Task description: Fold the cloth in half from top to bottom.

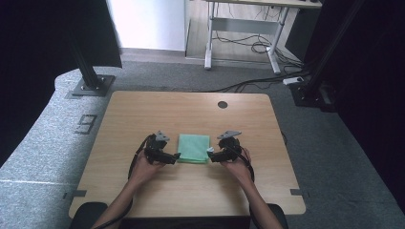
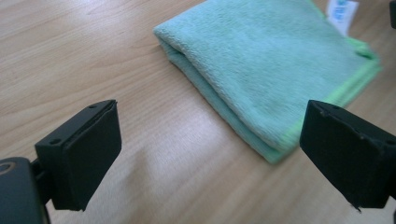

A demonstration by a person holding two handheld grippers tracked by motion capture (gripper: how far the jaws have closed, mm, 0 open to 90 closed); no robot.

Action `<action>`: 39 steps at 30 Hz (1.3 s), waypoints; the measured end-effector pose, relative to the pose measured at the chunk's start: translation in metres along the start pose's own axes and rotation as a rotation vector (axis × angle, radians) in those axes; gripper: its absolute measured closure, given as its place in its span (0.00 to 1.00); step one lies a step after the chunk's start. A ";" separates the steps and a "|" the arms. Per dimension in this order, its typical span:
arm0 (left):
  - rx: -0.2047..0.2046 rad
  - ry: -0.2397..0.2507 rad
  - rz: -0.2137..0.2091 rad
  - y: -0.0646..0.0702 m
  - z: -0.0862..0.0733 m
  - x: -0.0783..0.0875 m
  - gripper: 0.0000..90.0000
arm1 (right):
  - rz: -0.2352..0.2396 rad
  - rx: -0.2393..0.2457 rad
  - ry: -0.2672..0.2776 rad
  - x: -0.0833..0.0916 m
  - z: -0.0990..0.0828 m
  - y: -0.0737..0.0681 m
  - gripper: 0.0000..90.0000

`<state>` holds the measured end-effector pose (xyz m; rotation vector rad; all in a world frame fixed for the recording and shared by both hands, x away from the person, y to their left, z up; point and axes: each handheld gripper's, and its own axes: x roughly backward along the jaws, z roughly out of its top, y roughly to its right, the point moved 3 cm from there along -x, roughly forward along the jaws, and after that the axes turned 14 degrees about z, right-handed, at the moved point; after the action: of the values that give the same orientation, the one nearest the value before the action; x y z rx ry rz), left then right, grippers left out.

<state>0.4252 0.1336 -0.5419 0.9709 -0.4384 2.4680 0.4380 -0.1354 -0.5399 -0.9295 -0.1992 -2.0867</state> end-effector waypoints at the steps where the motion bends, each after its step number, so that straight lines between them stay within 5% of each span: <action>1: -0.001 0.004 -0.004 0.000 -0.001 0.004 0.07 | 0.003 0.004 -0.001 0.003 0.000 -0.001 0.12; 8: -0.021 0.027 -0.015 0.000 -0.006 0.029 0.05 | 0.044 0.001 0.001 0.026 -0.006 -0.006 0.04; 16: -0.063 0.017 0.019 -0.006 -0.026 0.048 0.04 | 0.030 0.014 0.018 0.047 -0.020 -0.012 0.00; 23: -0.078 -0.013 0.040 -0.008 -0.052 0.048 0.01 | 0.015 0.027 0.040 0.053 -0.038 -0.017 0.00; 30: -0.126 -0.064 0.050 -0.006 -0.071 0.036 0.00 | 0.016 0.002 -0.004 0.044 -0.067 -0.011 0.00; 35: -0.067 -0.053 0.002 -0.009 -0.075 0.031 0.00 | 0.022 -0.005 -0.033 0.036 -0.077 -0.008 0.00; 39: -0.065 -0.047 0.006 -0.010 -0.075 0.031 0.00 | 0.009 -0.001 -0.027 0.032 -0.082 -0.006 0.00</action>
<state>0.3684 0.1841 -0.5716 1.0036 -0.5345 2.4241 0.3760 -0.1871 -0.5759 -0.9577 -0.2080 -2.0668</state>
